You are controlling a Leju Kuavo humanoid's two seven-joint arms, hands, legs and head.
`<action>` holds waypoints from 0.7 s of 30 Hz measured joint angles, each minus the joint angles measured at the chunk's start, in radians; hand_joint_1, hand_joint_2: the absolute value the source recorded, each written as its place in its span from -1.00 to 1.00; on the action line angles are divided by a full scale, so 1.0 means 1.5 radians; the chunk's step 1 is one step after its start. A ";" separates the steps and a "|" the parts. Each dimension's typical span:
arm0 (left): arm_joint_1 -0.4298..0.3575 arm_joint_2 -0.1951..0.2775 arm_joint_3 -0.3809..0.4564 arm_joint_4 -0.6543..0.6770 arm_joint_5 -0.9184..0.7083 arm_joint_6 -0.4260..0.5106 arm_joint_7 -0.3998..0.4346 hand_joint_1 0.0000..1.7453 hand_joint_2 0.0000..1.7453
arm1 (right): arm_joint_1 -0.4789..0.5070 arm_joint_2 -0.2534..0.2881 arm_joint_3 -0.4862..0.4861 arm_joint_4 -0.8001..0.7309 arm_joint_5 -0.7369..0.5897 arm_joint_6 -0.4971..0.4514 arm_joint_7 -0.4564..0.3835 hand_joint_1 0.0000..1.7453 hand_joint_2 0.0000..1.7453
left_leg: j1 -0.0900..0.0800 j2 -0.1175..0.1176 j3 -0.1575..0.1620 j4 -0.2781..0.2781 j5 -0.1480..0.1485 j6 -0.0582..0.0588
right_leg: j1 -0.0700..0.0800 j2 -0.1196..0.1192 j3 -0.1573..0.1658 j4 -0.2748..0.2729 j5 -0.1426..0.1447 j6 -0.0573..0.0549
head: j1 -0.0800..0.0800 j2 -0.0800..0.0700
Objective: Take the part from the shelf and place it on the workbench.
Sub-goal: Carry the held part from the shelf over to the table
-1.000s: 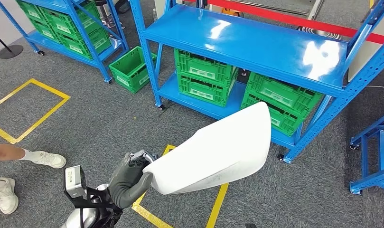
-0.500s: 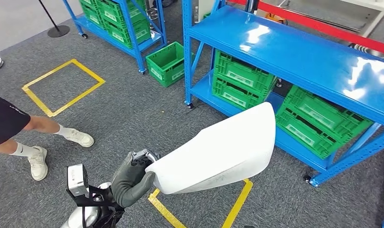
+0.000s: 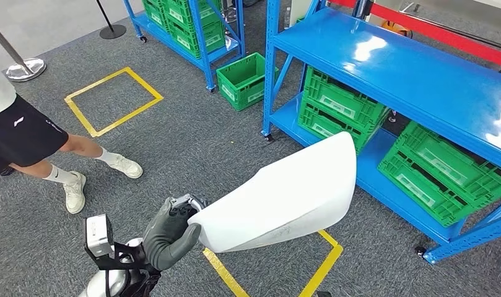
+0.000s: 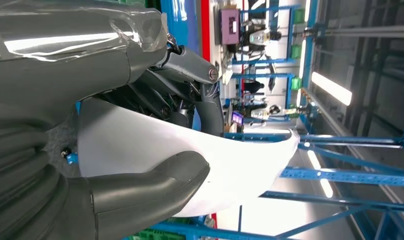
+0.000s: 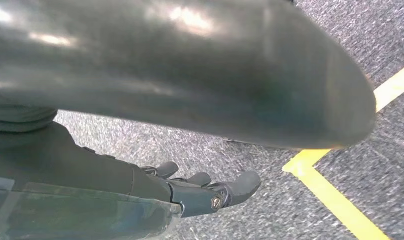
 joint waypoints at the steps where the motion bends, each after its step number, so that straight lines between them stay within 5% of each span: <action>1: -0.002 0.000 0.000 -0.001 0.001 0.000 0.000 1.00 1.00 | 0.000 0.001 0.000 0.000 0.000 0.000 -0.001 -1.00 -1.00 | -0.004 0.012 0.016 -0.030 0.008 0.005 | 0.000 -0.005 0.001 -0.001 -0.001 0.002 | 0.000 0.000; 2: -0.004 -0.001 0.000 -0.001 0.001 0.000 0.000 1.00 1.00 | 0.000 0.002 0.000 0.000 0.000 0.000 -0.001 -1.00 -1.00 | -0.009 0.020 0.023 -0.045 0.009 0.010 | 0.001 -0.011 0.003 -0.001 -0.002 0.004 | 0.001 0.000; 5: -0.006 0.000 0.000 -0.003 0.004 0.003 0.001 1.00 1.00 | 0.000 0.005 0.000 0.000 0.002 0.000 -0.003 -1.00 -1.00 | -0.013 -0.001 0.030 -0.062 0.016 0.022 | 0.000 -0.024 0.008 -0.008 -0.004 0.012 | 0.002 0.000; 7: -0.008 -0.002 0.000 -0.004 0.005 0.005 0.001 1.00 1.00 | 0.000 0.004 0.000 0.000 0.003 0.000 -0.004 -1.00 -1.00 | -0.009 -0.018 0.041 -0.082 0.028 0.031 | 0.000 0.002 -0.003 0.022 -0.021 0.011 | 0.003 0.000; 9: -0.009 -0.003 -0.001 -0.004 0.006 0.008 0.000 1.00 1.00 | 0.001 0.003 0.000 0.000 0.005 0.000 -0.004 -1.00 -1.00 | -0.007 -0.036 0.044 -0.089 0.034 0.036 | -0.001 0.036 -0.043 0.103 -0.055 0.005 | 0.006 0.000; 11: -0.007 -0.004 -0.001 -0.002 0.007 0.009 0.001 1.00 1.00 | 0.004 0.001 0.000 0.000 0.006 0.000 -0.004 -1.00 -1.00 | -0.007 -0.054 0.043 -0.088 0.034 0.036 | -0.002 0.045 -0.079 0.166 -0.071 0.008 | 0.007 0.000; 13: -0.005 -0.004 -0.002 -0.002 0.007 0.010 0.000 1.00 1.00 | 0.005 -0.001 0.001 0.000 0.007 0.000 -0.005 -1.00 -1.00 | -0.006 -0.069 0.042 -0.083 0.031 0.032 | -0.005 0.046 -0.071 0.135 -0.046 0.021 | 0.007 0.000; 15: -0.003 -0.004 -0.002 -0.002 0.007 0.010 0.000 1.00 1.00 | 0.002 -0.003 0.001 0.000 0.009 -0.001 -0.005 -1.00 -1.00 | -0.006 -0.080 0.037 -0.069 0.023 0.023 | -0.009 0.052 -0.034 0.049 -0.007 0.034 | 0.008 0.000; 17: -0.001 -0.003 -0.001 -0.002 0.006 0.010 0.000 1.00 1.00 | -0.001 -0.002 0.001 0.000 0.010 -0.001 -0.005 -1.00 -1.00 | -0.007 -0.086 0.028 -0.052 0.013 0.014 | -0.011 0.059 -0.017 0.010 0.009 0.031 | 0.007 0.000; 21: 0.005 0.000 0.000 -0.002 0.004 0.009 -0.002 1.00 1.00 | 0.000 -0.002 0.001 0.001 0.013 -0.001 -0.004 -1.00 -1.00 | -0.003 -0.079 0.019 -0.035 0.003 0.006 | -0.010 0.051 -0.017 0.011 0.009 0.015 | 0.004 0.000</action>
